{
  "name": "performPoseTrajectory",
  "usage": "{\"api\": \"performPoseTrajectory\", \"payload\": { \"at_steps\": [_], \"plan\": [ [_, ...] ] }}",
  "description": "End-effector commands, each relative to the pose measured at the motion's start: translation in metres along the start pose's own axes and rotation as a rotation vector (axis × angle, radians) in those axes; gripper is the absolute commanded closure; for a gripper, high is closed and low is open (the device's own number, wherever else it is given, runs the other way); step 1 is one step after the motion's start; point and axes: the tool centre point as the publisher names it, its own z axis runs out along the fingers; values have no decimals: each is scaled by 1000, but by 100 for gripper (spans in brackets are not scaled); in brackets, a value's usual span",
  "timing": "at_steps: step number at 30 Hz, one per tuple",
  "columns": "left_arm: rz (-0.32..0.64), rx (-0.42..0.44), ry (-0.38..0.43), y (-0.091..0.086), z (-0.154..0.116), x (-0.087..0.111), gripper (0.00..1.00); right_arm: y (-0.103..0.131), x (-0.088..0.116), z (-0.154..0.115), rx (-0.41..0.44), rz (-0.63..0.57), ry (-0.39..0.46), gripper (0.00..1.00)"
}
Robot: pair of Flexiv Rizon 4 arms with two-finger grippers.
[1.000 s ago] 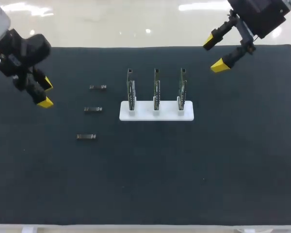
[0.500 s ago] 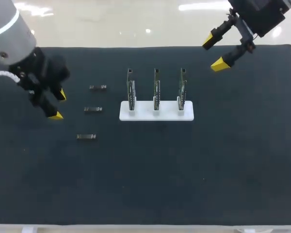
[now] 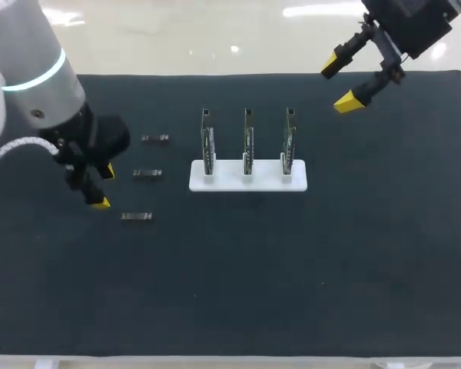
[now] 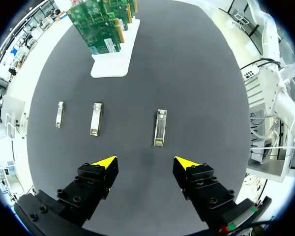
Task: Pick up the optical module with the left hand, and insert it into the network port with the right hand.
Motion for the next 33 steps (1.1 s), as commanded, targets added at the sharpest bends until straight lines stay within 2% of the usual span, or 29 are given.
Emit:
{"api": "performPoseTrajectory", "payload": {
  "at_steps": [1,12,33],
  "plan": [
    [0,-6,25,0,11,-7,0,-1,0,1,-1,-1,-1,0],
    [17,9,57,-9,25,-13,0,-1,0,1,-1,-1,-1,0],
    [39,7,52,-14,36,-11,0,-1,0,1,-1,-1,-1,0]
  ]
}}
